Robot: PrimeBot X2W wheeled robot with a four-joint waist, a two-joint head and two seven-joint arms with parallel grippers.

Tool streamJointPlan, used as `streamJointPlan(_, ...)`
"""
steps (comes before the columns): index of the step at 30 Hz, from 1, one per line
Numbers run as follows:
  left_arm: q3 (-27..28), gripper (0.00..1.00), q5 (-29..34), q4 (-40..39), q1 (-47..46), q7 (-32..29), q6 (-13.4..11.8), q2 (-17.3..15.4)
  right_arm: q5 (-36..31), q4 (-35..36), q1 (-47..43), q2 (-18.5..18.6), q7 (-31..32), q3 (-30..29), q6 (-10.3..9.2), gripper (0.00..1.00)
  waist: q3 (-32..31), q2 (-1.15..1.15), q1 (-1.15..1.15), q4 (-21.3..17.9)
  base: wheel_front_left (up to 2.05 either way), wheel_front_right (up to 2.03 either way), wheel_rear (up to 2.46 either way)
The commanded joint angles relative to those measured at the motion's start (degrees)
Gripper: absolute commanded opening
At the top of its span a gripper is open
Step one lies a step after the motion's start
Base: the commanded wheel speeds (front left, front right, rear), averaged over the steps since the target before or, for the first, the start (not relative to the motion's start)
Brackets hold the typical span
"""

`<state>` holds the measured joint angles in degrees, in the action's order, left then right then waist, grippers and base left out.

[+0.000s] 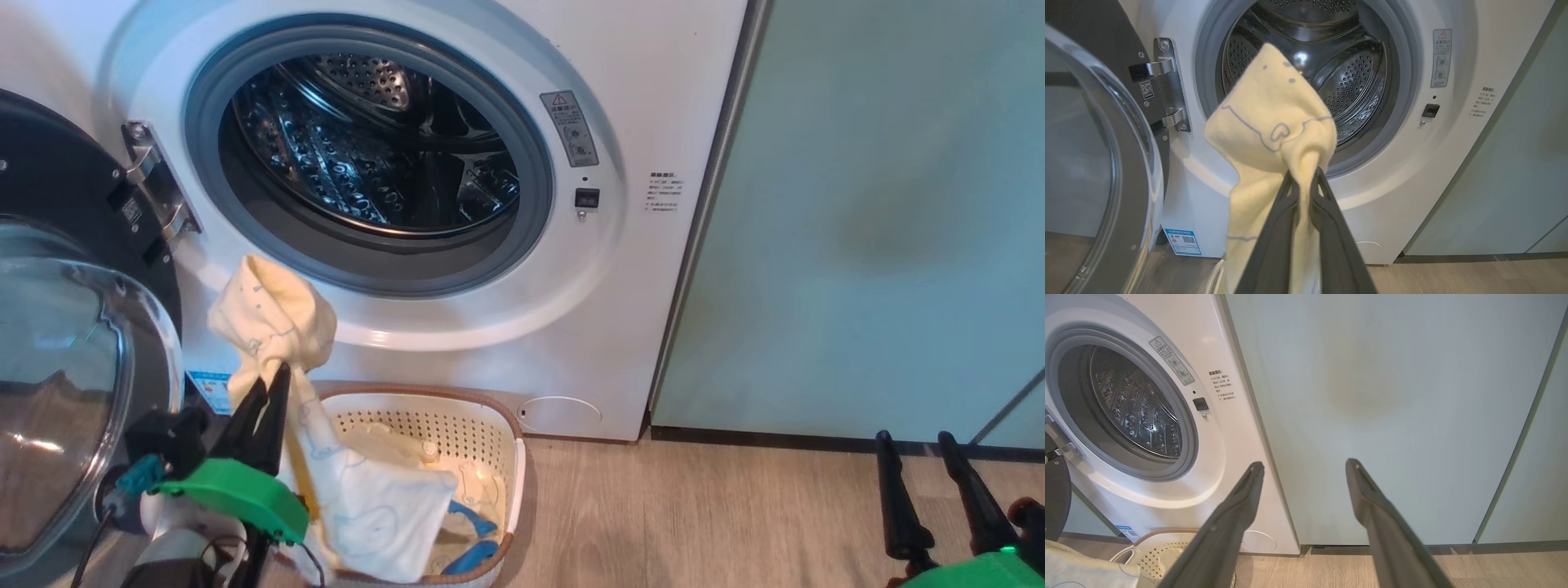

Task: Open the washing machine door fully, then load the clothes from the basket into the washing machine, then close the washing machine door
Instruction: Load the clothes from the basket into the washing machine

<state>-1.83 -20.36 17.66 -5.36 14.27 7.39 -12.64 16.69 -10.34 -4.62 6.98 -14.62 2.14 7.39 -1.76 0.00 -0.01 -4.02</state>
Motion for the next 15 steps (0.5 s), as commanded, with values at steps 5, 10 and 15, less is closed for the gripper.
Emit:
streamJointPlan(5,2.50,0.00,-1.53,-4.98,-2.07,-1.22,-1.06,-1.00,-0.20,1.95,0.79,0.57,-0.38,1.60,0.10,1.00,0.39,0.00,0.01,-0.03,0.00,0.00,0.00)
streamJointPlan(10,2.64,0.00,-2.49,-5.46,-4.45,-3.09,-1.47,-1.04,-0.14,2.05,1.28,0.54,-0.38,1.90,0.10,1.00,1.52,0.00,0.01,-0.18,0.00,0.00,0.00)
streamJointPlan(15,1.33,0.00,-3.10,-3.26,-10.86,-6.83,-1.04,-2.70,0.02,2.03,2.69,0.62,-0.38,2.75,0.10,1.00,3.91,0.00,0.01,-1.17,0.00,0.00,0.00)
